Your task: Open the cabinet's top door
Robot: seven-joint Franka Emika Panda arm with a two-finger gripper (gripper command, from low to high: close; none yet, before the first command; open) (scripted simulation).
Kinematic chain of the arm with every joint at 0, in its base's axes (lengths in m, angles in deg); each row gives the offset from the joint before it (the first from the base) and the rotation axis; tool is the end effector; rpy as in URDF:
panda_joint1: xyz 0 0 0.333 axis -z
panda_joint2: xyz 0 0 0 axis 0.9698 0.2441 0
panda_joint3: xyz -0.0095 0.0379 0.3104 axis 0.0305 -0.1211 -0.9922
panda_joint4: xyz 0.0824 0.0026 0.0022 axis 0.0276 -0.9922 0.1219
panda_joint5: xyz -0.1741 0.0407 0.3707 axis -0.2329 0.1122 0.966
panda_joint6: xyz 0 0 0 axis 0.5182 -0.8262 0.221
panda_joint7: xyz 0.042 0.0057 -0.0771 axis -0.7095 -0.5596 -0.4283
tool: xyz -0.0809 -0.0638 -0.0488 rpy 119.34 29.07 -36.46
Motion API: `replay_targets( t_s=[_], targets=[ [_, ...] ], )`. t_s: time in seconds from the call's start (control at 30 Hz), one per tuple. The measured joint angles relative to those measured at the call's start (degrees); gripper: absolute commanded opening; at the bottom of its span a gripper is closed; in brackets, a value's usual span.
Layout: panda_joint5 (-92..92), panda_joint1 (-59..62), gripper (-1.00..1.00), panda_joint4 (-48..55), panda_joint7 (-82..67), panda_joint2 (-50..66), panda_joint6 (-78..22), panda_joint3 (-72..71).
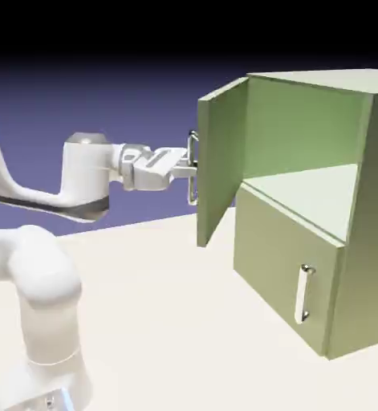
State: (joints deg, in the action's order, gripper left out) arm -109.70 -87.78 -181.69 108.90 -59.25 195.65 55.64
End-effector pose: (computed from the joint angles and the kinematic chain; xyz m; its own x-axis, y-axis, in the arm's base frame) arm 0.2710 0.1097 0.4780 -0.4474 -0.5476 0.7071 -0.4470 -0.5479 -0.7071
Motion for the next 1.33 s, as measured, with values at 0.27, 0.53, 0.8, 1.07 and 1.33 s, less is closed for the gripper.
replay_targets(
  t_s=[0.27, 0.53, 0.8, 1.07, 1.33],
  targets=[
    [18.9, -2.3, -1.00, 6.5, -1.8, 4.6, -17.5, -16.2],
    [32.3, 5.4, -1.00, 20.3, -0.6, 13.5, -35.0, -32.8],
    [40.4, 20.7, -1.00, 36.7, 0.3, 19.2, -49.5, -48.9],
    [46.1, 37.4, -1.00, 51.9, -1.4, 18.2, -59.9, -62.0],
    [50.7, 53.3, -1.00, 68.3, -5.9, 12.5, -69.6, -71.0]
  ],
)
